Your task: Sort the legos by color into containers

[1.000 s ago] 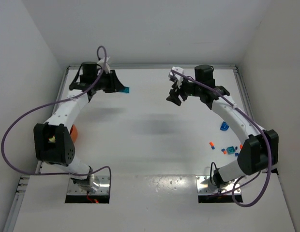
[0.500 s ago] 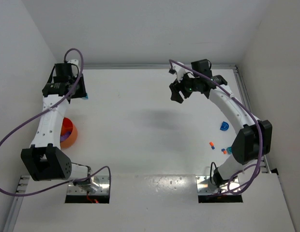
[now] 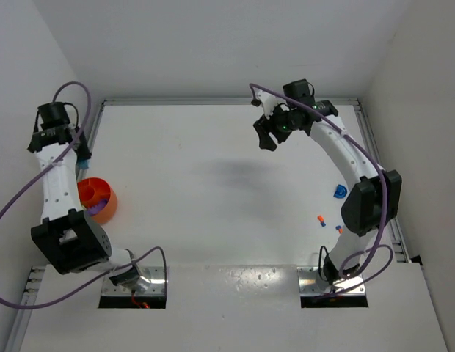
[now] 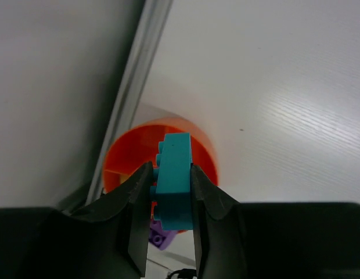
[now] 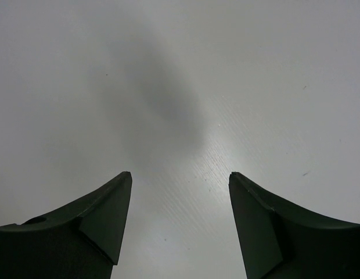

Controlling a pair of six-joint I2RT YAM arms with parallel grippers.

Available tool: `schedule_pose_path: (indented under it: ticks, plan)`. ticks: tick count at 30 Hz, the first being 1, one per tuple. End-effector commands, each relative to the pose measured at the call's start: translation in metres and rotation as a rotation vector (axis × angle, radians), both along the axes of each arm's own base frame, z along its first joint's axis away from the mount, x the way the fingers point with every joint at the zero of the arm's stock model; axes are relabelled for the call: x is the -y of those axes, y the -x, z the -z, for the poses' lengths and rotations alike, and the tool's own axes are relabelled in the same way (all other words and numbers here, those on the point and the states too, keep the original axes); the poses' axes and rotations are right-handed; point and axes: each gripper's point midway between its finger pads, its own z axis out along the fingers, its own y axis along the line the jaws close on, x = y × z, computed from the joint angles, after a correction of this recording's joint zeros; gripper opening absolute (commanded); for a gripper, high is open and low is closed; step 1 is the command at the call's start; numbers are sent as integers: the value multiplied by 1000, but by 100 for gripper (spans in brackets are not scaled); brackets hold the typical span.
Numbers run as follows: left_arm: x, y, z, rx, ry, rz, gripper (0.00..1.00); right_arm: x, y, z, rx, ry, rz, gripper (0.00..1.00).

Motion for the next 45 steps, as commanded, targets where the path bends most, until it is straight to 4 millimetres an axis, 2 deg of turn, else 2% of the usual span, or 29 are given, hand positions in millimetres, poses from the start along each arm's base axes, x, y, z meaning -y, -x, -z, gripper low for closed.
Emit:
schedule_pose_path:
  ticks: [1, 2, 6, 8, 12, 13, 14, 16, 17, 20, 29, 45]
  plan:
    - [-29, 15, -21, -4, -48, 22, 0, -4, -5, -9, 13, 10, -11, 69]
    - [-45, 22, -20, -8, -47, -5, 0, -4, -6, -8, 7, 12, -11, 69]
    - [-66, 35, -21, -30, -75, 66, 0, -9, -9, -2, -32, 7, -24, 69]
    - [-73, 40, -21, -42, -92, 85, 0, -13, -9, -5, -23, 4, -33, 69]
    - [-86, 51, -1, -108, -67, 132, 0, -13, -9, -1, -32, 7, -33, 69]
    - [-89, 50, -2, -108, -74, 150, 0, -13, -9, -1, -32, 7, -33, 69]
    - [-83, 52, 11, -131, -11, 189, 0, -13, -9, -1, -32, 7, -33, 69]
    - [-86, 53, 14, -142, 11, 224, 1, -13, -9, -1, -32, 7, -33, 69]
    - [-79, 54, 24, -151, 66, 259, 2, -13, -9, -1, -32, 7, -33, 69]
    - [-77, 53, 25, -149, 88, 315, 6, -12, -10, -1, -29, 14, -28, 69]
    - [-77, 48, 41, -168, 136, 386, 6, -15, -7, 5, -38, 17, -37, 69]
    - [-81, 50, 60, -209, 144, 402, 10, -16, -5, 9, -42, 34, -35, 69]
